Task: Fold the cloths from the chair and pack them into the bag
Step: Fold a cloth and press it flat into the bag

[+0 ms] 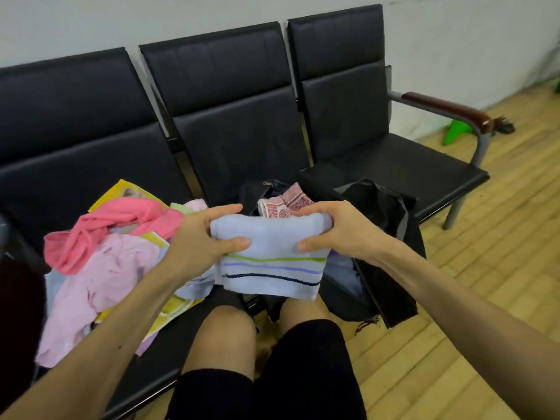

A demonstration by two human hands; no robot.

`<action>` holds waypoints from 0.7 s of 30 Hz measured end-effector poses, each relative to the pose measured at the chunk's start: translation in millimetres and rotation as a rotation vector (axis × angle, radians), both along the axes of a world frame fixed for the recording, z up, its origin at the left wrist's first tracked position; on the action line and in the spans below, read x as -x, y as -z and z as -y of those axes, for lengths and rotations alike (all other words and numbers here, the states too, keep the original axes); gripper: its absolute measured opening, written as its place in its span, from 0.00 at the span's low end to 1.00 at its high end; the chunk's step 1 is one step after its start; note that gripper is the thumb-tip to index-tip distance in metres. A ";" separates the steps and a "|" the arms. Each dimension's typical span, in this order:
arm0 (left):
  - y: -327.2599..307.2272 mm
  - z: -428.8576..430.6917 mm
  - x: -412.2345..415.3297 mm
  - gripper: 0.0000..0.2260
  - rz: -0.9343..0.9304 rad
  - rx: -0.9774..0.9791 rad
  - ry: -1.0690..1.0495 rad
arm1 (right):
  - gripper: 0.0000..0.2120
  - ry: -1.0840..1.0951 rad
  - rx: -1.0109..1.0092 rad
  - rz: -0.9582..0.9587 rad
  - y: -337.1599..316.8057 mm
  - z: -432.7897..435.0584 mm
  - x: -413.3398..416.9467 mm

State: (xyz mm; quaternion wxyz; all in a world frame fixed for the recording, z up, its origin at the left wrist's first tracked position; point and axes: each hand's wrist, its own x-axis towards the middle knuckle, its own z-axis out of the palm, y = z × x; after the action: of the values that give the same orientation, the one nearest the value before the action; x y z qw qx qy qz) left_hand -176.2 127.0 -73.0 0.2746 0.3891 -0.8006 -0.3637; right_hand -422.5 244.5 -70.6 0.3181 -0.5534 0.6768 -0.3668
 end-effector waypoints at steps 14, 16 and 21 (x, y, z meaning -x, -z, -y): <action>2.7 4.4 20.6 0.12 0.062 0.268 0.068 | 0.11 0.047 0.064 -0.219 -4.5 -7.7 10.5; 1.3 6.2 12.4 0.13 0.064 0.098 0.237 | 0.10 0.065 0.052 0.010 -8.6 -11.4 5.1; -5.5 -0.8 -7.7 0.20 0.122 -0.562 0.642 | 0.09 0.017 0.052 0.201 -15.7 -8.5 -25.0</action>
State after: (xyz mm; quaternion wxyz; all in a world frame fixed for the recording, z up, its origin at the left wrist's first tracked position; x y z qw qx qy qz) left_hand -168.5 127.8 -67.5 -0.0168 0.2009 -0.7655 -0.6110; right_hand -397.5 252.9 -55.0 0.3668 -0.5161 0.6364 -0.4406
